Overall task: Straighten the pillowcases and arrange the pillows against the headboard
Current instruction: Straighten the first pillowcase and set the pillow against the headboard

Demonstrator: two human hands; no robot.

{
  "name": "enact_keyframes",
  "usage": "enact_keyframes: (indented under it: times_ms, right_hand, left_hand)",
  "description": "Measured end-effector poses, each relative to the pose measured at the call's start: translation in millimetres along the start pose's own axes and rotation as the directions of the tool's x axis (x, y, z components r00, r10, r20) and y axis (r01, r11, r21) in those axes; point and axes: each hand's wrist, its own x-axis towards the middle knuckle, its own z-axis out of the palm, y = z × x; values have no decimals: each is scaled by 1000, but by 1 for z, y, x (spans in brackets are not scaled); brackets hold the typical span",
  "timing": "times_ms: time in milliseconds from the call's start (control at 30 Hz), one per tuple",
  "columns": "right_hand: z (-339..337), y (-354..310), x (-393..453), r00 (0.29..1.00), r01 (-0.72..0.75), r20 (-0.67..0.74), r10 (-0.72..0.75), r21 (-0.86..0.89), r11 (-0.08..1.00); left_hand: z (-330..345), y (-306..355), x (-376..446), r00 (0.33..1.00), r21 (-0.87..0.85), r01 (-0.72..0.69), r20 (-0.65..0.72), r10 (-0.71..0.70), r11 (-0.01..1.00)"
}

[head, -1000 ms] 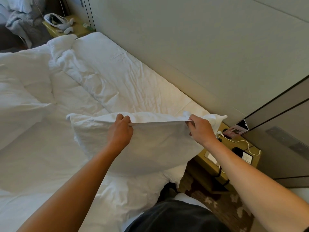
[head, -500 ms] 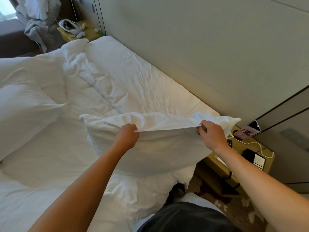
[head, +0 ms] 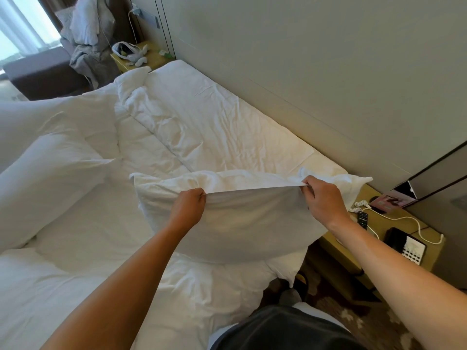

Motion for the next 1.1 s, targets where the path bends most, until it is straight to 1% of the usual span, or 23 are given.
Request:
enact_keyframes:
  times_ms: [100, 200, 333, 533, 600, 700, 833, 967, 1100]
  right_hand:
    - [-11, 8, 11, 1000, 25, -2, -25, 51, 998]
    - [-22, 17, 24, 999, 46, 0, -47, 74, 996]
    - [-46, 19, 52, 996, 84, -12, -83, 123, 989]
    - [-96, 32, 100, 979, 186, -119, -163, 218, 958]
    - [-119, 46, 115, 969, 213, -172, -175, 232, 949]
    - [-151, 74, 136, 961, 209, -231, -154, 236, 949]
    - [-184, 113, 153, 953, 191, -277, -119, 250, 949]
    - [-210, 145, 157, 946, 169, -311, -87, 248, 954]
    - [-230, 175, 160, 939, 112, -343, -14, 268, 957]
  left_hand:
    - [-1, 20, 3, 999, 46, 54, -3, -54, 997]
    - [-8, 42, 8, 994, 49, 94, -65, -90, 994]
    - [-37, 71, 25, 966, -96, 139, -207, -156, 986]
    - [-66, 130, 50, 927, -172, 106, -339, -160, 979]
    - [-72, 159, 65, 918, -171, 72, -374, -133, 983]
    - [-72, 204, 92, 901, -132, 2, -430, -59, 991]
    - [-59, 261, 122, 891, -87, -60, -453, 14, 994]
    - [-42, 304, 145, 909, -89, -71, -415, 28, 994]
    - [-24, 345, 171, 930, -88, -77, -364, 40, 993]
